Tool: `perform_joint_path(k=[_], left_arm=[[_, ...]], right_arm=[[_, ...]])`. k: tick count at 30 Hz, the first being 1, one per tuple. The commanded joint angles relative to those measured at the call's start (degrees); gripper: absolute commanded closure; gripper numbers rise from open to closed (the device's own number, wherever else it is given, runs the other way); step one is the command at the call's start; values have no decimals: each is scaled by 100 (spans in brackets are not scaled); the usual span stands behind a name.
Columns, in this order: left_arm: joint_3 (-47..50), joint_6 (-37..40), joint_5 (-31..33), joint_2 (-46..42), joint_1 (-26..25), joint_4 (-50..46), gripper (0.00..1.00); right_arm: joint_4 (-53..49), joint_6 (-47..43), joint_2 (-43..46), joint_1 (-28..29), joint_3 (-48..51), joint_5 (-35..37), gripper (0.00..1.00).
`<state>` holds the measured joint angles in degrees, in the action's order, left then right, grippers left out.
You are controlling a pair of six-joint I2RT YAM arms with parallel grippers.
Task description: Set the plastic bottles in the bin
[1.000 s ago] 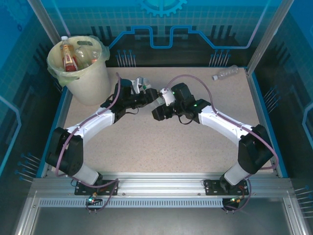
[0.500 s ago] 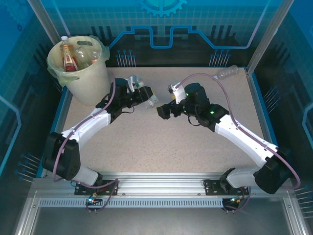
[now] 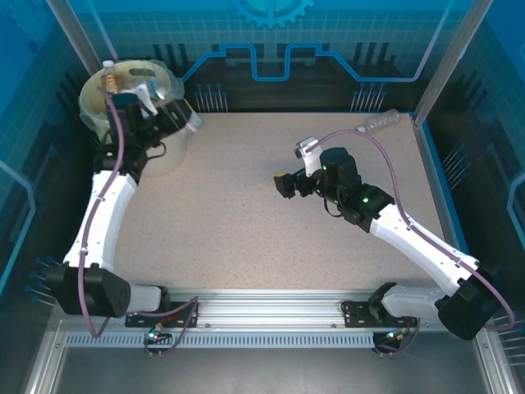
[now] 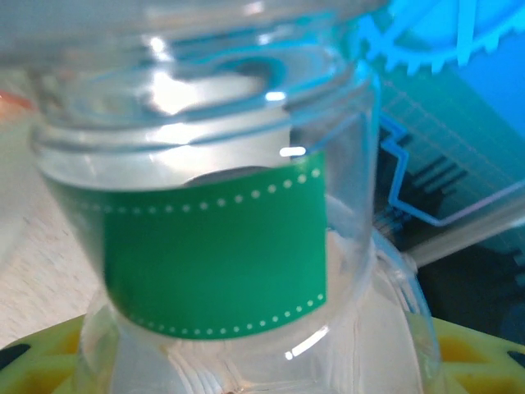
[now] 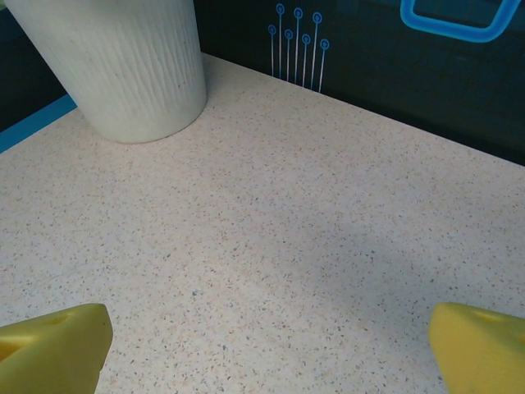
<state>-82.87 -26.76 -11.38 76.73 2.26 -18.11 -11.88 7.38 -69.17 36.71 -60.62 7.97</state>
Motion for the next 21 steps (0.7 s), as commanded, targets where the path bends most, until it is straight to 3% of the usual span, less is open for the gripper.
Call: perform_joint_path(k=[1,10,17,21], left_arm=[[-654,515,43,165,430,-470,47],[-2050,176,57,1168,1324,-530,46],[-2387,-408,267,1832,1810,-457,42],[-2524,-728,63,2279,2045,-481,43]], right_arm=[[116,-100,21,57,-119,128,0],[-176,-65,-88,54,-309,200,0],[-301,-85,-14,59,-305,304,0],[-358,-146,69,42,-260,425,0]])
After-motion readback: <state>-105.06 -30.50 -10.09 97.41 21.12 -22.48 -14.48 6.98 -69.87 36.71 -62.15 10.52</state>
